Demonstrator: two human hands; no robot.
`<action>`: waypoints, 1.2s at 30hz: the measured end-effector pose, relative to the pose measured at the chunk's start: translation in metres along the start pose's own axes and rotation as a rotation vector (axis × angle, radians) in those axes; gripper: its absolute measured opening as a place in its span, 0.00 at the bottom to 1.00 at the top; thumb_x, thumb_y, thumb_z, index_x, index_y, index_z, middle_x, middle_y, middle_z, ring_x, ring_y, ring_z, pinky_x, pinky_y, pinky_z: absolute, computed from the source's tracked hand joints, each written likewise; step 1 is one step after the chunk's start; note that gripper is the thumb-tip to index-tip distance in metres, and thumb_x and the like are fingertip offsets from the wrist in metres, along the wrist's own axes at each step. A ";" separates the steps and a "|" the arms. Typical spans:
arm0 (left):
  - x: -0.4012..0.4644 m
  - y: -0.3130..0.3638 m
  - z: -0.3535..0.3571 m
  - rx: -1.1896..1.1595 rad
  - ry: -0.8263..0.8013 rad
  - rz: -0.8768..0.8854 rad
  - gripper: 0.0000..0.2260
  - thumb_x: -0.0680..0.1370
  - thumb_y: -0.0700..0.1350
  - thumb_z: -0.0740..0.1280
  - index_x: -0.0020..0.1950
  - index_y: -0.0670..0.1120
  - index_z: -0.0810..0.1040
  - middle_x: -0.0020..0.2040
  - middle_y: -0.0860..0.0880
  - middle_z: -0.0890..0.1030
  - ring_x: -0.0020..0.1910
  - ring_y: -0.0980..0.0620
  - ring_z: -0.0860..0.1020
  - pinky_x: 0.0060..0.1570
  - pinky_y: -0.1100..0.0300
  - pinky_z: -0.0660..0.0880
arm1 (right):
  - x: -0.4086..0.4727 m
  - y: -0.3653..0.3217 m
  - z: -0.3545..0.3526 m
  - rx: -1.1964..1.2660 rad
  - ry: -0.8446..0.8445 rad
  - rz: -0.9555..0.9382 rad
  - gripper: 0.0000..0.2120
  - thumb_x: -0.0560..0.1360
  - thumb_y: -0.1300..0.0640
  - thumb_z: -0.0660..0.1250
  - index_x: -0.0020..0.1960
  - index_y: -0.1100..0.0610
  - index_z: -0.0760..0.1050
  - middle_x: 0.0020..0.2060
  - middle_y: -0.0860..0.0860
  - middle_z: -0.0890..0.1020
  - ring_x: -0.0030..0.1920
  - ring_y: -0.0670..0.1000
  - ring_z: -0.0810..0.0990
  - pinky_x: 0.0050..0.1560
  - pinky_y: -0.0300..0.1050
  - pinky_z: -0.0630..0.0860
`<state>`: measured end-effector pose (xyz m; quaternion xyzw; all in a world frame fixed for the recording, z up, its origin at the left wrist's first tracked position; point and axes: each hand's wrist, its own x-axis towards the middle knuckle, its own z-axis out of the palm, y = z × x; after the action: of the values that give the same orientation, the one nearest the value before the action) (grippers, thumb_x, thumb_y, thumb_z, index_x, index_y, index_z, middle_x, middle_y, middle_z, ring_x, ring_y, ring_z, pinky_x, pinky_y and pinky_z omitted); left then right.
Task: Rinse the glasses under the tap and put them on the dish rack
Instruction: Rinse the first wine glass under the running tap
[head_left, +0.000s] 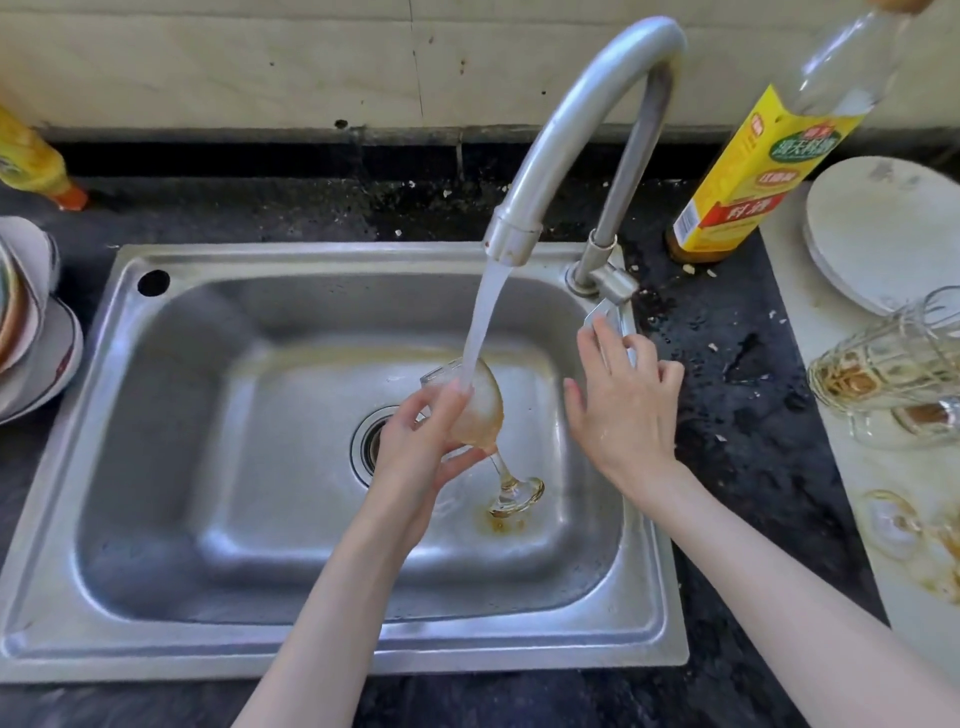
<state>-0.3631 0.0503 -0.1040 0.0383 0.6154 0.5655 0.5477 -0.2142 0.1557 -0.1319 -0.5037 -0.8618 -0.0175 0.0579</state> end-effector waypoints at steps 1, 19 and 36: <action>0.000 0.000 0.001 0.003 0.006 0.004 0.16 0.74 0.49 0.68 0.56 0.39 0.77 0.47 0.39 0.81 0.43 0.46 0.81 0.39 0.57 0.80 | -0.002 -0.003 -0.004 0.107 -0.030 -0.016 0.21 0.75 0.53 0.61 0.66 0.58 0.70 0.66 0.52 0.73 0.58 0.57 0.73 0.47 0.49 0.66; -0.014 -0.024 -0.015 0.285 0.116 0.202 0.22 0.69 0.42 0.73 0.62 0.50 0.73 0.50 0.54 0.82 0.46 0.62 0.81 0.48 0.64 0.77 | -0.039 -0.060 -0.005 1.551 -0.641 0.410 0.10 0.80 0.59 0.58 0.60 0.51 0.72 0.59 0.51 0.77 0.56 0.50 0.79 0.60 0.46 0.75; -0.009 -0.028 -0.019 0.437 0.089 -0.061 0.15 0.77 0.55 0.62 0.57 0.47 0.77 0.46 0.50 0.83 0.41 0.54 0.80 0.40 0.63 0.72 | -0.031 -0.048 -0.012 1.581 -0.964 0.743 0.15 0.80 0.52 0.60 0.60 0.61 0.69 0.51 0.57 0.77 0.29 0.52 0.78 0.28 0.41 0.74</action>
<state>-0.3567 0.0221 -0.1238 0.1124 0.7476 0.4031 0.5156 -0.2402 0.1040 -0.1223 -0.5114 -0.3451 0.7867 0.0224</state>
